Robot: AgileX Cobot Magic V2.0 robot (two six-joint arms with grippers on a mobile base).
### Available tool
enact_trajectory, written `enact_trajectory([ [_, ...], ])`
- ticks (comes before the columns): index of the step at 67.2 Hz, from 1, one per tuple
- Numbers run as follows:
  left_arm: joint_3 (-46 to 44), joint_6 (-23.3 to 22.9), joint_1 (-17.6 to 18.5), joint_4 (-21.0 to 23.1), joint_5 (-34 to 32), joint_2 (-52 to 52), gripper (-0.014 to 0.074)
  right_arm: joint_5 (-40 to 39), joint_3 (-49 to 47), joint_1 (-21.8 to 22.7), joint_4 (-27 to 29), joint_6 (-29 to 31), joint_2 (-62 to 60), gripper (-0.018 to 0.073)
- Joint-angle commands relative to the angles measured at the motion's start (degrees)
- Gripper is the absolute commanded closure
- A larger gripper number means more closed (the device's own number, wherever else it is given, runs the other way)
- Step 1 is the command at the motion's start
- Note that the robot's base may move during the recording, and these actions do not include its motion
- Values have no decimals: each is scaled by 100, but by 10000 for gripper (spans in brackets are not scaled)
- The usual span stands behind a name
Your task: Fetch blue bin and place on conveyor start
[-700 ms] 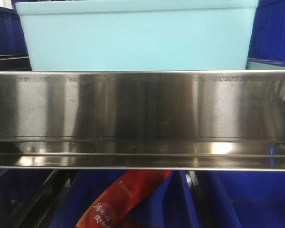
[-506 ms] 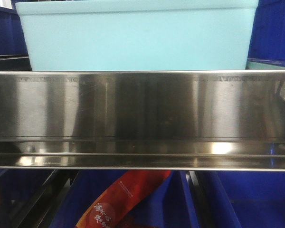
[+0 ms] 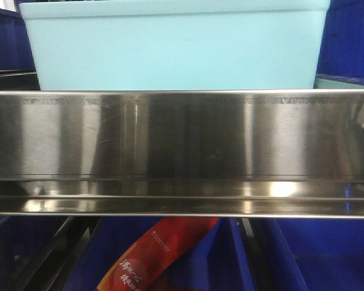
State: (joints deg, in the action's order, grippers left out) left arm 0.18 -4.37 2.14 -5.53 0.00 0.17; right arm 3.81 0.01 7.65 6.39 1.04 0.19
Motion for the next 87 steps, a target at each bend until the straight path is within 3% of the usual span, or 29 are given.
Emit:
enact_trajectory([
  [1,-18,18,31,24,-350,-17,707,-308,-1,-19,1,54,-19,721],
  [11,-18,18,31,24,-552,-17,707,-338,-1,-19,1,54,-19,721],
  [21,-18,18,31,24,-666,-17,707,-1106,-1,-19,11,54,-19,721],
  [27,-582,18,31,24,79,-17,707,-1093,-232,-19,25,54,-19,721],
  [34,-1432,18,31,24,954,3,702,28,-1138,-19,25,54,-19,709],
  [39,-1955,18,31,24,1357,204,653,725,-1743,-19,25,54,47,611],
  [43,-2371,18,31,24,1648,431,566,1150,-2163,-19,25,54,241,481],
  [49,-2769,18,31,24,1844,802,370,1385,-2630,-19,25,54,614,195],
  [54,-2910,18,31,24,1804,1106,226,1228,-2714,-35,25,54,874,43],
  [57,-3003,18,31,24,1778,1274,136,1173,-2773,-45,25,54,1054,-17],
  [60,-3103,18,31,24,1750,1431,84,1184,-2860,-57,25,54,1197,-8],
  [68,-3505,143,59,26,1924,1945,71,1245,-3228,-217,25,54,1685,1],
  [72,-3763,274,259,26,1996,2235,71,1301,-3430,-416,25,67,1992,1],
  [87,-4743,273,1870,90,2607,3662,71,2021,-4376,-1597,25,299,3454,1],
])
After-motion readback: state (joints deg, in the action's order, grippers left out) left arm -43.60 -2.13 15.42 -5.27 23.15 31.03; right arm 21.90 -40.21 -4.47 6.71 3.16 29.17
